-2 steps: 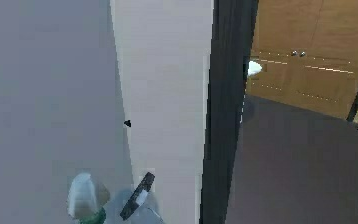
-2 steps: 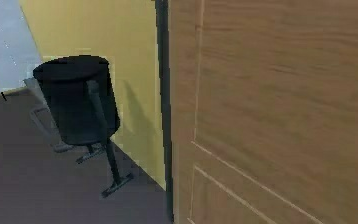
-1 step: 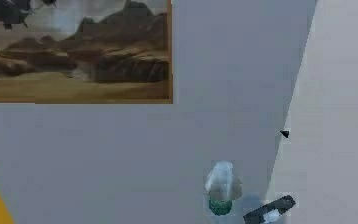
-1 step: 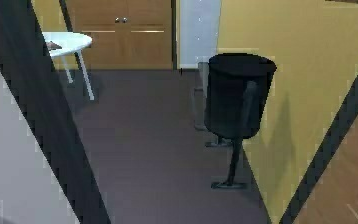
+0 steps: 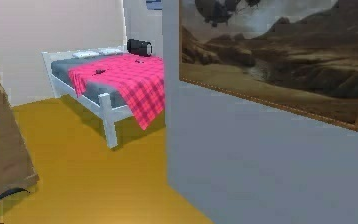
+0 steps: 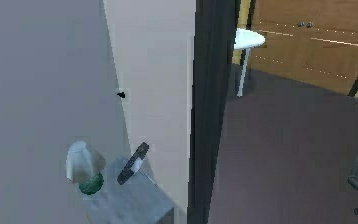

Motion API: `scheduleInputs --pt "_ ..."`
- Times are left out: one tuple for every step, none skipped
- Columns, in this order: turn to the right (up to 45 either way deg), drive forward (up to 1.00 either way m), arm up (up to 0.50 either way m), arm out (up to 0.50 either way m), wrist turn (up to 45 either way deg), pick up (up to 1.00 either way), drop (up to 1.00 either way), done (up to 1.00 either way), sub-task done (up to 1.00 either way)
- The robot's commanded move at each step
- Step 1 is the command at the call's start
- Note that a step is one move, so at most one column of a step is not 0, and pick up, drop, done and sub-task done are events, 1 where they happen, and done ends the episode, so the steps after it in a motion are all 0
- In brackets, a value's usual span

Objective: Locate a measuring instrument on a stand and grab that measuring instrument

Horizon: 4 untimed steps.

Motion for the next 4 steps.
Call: scheduleInputs --pt "-18.0 0.00 0.00 0.00 0.0 0.00 0.00 0.00 0.00" --pt "0.0 0.00 0.50 0.00 0.0 0.00 0.00 0.00 0.00" --pt "0.0 0.00 0.10 0.00 0.0 0.00 0.00 0.00 0.00" --pt "0.0 0.00 0.00 0.44 0.0 0.00 0.00 0.00 0.00"
